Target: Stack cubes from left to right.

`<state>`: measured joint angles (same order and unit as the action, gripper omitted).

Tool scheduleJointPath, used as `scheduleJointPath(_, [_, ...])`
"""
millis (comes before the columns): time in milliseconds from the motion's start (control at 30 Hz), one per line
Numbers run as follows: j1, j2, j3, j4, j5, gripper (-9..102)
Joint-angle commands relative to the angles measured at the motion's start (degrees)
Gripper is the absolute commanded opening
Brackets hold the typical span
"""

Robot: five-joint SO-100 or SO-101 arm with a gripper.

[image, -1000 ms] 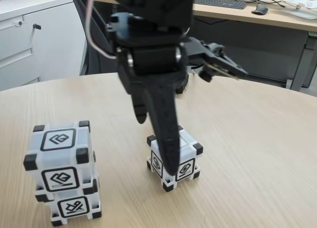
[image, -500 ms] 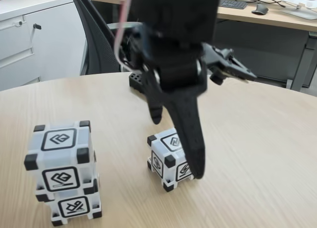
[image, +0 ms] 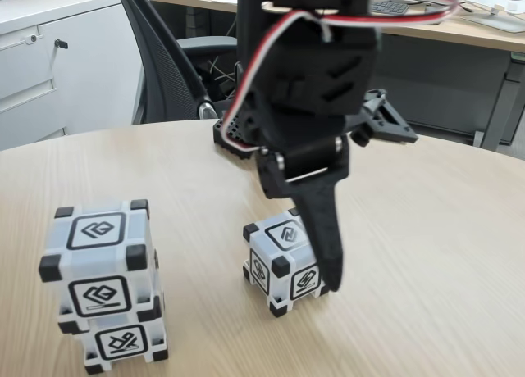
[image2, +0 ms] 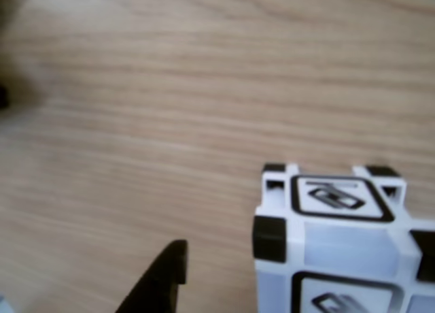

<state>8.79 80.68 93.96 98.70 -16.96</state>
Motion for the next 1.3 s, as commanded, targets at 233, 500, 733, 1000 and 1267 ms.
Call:
scheduleJointPath(233, [-0.79, 2.20, -0.26, -0.35, 0.79, 49])
scheduleJointPath(500, [-0.44, 0.18, -0.26, -4.39, -0.18, 49])
scheduleJointPath(733, [0.09, -1.41, -0.26, -5.27, -0.70, 48])
scheduleJointPath(1000, [-0.62, -2.72, -0.26, -5.27, -0.09, 48])
scheduleJointPath(1267, [0.09, -5.36, -0.35, -5.27, -0.26, 47])
